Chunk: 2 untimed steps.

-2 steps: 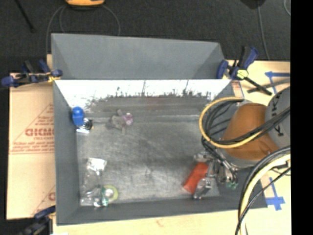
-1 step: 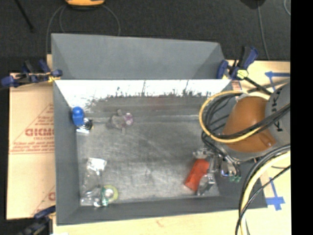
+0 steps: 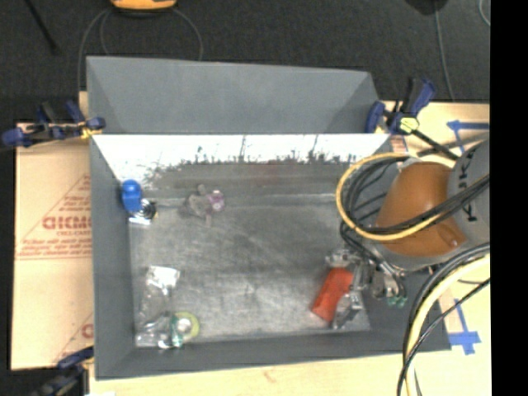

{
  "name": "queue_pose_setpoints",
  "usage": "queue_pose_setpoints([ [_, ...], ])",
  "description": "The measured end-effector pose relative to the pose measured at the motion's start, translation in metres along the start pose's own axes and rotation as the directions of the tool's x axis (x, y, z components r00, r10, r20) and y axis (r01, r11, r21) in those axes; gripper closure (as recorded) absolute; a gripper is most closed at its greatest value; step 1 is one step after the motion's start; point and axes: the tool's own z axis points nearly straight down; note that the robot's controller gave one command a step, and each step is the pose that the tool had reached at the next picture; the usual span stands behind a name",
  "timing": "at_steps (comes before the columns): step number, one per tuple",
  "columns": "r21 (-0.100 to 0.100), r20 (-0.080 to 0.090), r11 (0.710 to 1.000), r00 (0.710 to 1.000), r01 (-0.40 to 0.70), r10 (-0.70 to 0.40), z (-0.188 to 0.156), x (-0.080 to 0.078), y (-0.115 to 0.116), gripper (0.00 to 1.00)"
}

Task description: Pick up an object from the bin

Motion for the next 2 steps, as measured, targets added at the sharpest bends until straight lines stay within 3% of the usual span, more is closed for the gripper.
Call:
queue_pose_setpoints([
  [1, 0.0, 0.026, 0.998, 0.998, -0.058, 0.058, -0.002, 0.012, -0.002, 1.0],
  [2, 0.004, 0.012, 1.0, 1.0, 0.0, 0.0, -0.156, 0.016, -0.015, 1.0],
])
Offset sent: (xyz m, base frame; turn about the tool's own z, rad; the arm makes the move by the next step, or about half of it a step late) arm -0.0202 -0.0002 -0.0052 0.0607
